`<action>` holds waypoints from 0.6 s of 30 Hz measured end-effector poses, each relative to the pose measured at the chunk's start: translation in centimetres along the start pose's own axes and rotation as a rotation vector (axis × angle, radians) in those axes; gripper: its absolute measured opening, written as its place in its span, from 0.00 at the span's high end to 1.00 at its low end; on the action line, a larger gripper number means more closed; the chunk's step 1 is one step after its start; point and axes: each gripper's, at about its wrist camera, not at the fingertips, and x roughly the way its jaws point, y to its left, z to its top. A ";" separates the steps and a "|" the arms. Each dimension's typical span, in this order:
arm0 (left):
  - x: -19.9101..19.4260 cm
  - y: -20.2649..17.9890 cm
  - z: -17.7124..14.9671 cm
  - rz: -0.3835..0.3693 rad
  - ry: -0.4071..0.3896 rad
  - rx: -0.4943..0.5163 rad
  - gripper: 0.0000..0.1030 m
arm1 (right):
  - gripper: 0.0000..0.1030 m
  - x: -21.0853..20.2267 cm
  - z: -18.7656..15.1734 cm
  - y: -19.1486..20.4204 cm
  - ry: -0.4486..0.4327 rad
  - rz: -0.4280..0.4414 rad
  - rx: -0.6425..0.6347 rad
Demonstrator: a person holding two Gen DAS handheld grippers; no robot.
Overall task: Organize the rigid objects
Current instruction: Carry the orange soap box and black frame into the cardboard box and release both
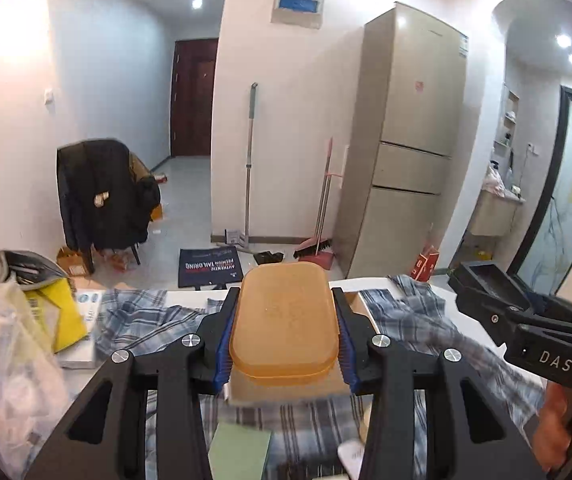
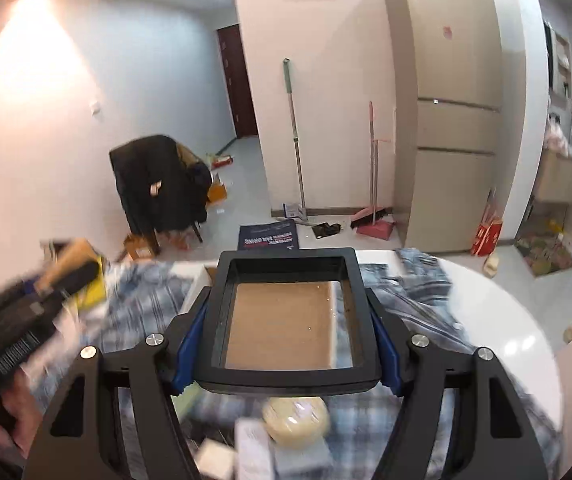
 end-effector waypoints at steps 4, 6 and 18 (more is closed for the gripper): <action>5.5 1.2 -0.2 0.021 0.047 0.010 0.57 | 0.33 6.1 0.3 0.2 0.053 -0.023 0.033; 7.9 2.0 -1.3 0.010 0.090 -0.002 0.57 | 0.33 9.6 -0.5 0.0 0.102 -0.045 0.043; 17.9 3.2 -8.7 0.064 0.347 0.006 0.57 | 0.33 19.9 -6.7 -2.7 0.371 -0.003 0.030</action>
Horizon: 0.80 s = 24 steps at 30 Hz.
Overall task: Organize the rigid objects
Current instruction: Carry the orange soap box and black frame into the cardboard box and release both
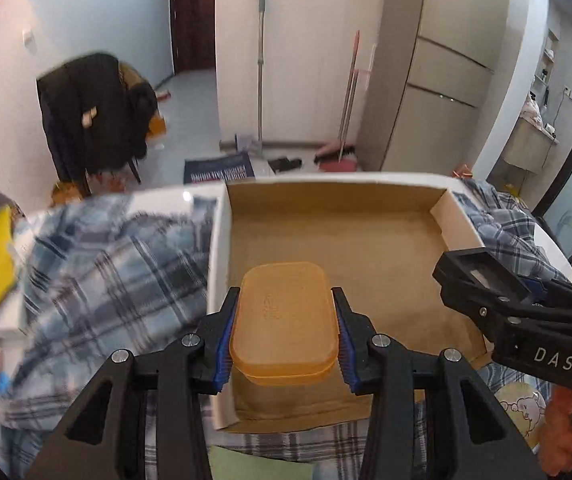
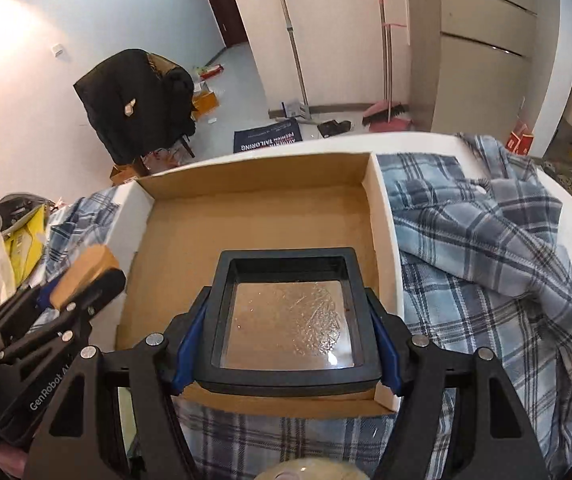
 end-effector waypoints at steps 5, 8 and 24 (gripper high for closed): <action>1.2 0.0 -0.5 0.057 0.010 0.021 0.57 | 0.33 1.0 -0.3 -0.7 0.053 0.074 0.032; 1.4 0.1 -0.9 0.046 0.014 0.024 0.57 | 0.33 0.7 -0.3 -0.7 0.048 0.062 0.034; -5.6 -1.1 -0.6 0.064 -0.389 0.054 0.11 | 0.33 2.0 0.0 -0.5 0.107 0.075 0.042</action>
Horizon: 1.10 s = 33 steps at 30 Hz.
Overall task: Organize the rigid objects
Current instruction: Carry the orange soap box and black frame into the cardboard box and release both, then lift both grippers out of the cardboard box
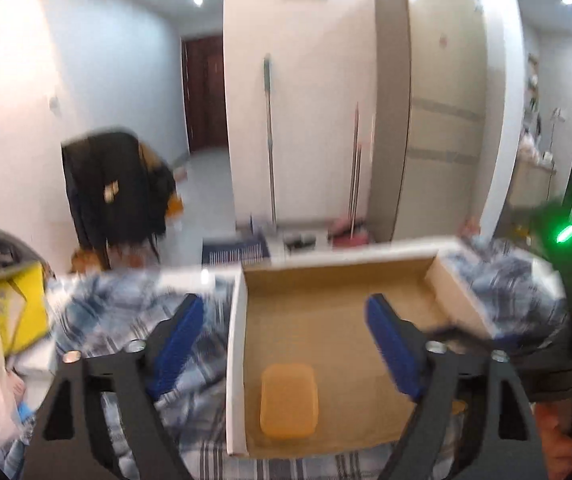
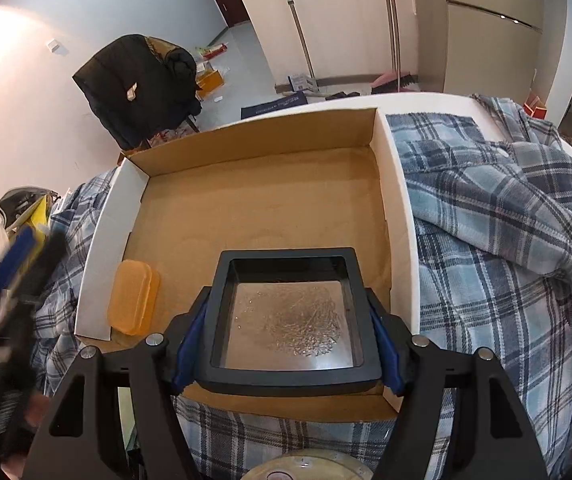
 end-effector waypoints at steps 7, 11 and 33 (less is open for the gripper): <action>-4.2 -0.9 1.4 -0.011 -0.204 0.034 0.10 | 0.33 1.0 0.0 0.5 0.069 0.017 -0.022; -6.4 -1.4 2.4 -0.010 -0.273 0.056 0.09 | 0.20 0.1 0.1 0.9 0.023 0.005 -0.040; -24.0 1.5 1.3 -0.057 -0.456 -0.045 0.00 | 0.00 -20.3 -10.4 2.2 -0.651 0.020 -0.124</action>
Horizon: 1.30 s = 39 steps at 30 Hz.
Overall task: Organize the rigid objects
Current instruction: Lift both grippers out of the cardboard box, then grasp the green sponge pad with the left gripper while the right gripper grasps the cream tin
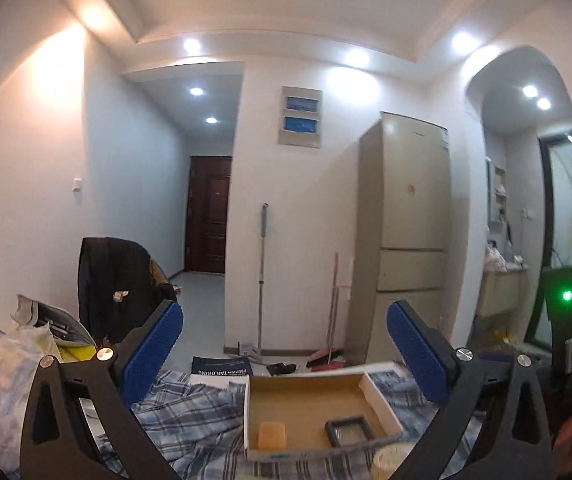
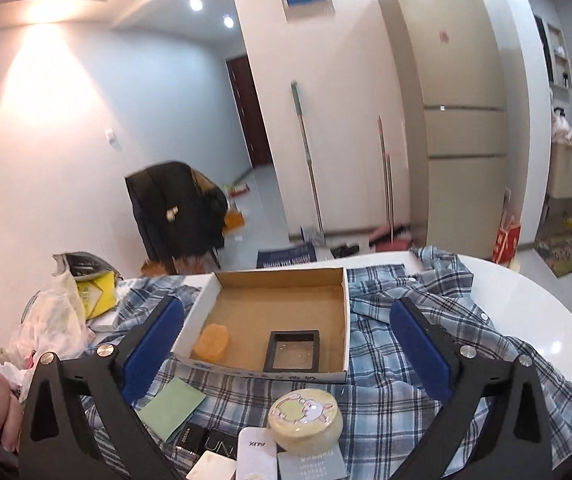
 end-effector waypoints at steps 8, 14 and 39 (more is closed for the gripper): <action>0.5 0.3 -2.9 0.059 0.064 0.062 0.00 | 0.00 0.1 -2.9 1.1 -0.071 -0.058 -0.119; 3.1 0.9 -6.4 0.071 0.237 0.078 0.00 | 0.00 2.1 -4.8 0.7 0.027 -0.051 -0.148; 10.5 5.8 -17.4 -0.134 0.886 -0.103 0.49 | 0.00 3.2 -6.2 -0.3 0.127 -0.062 -0.160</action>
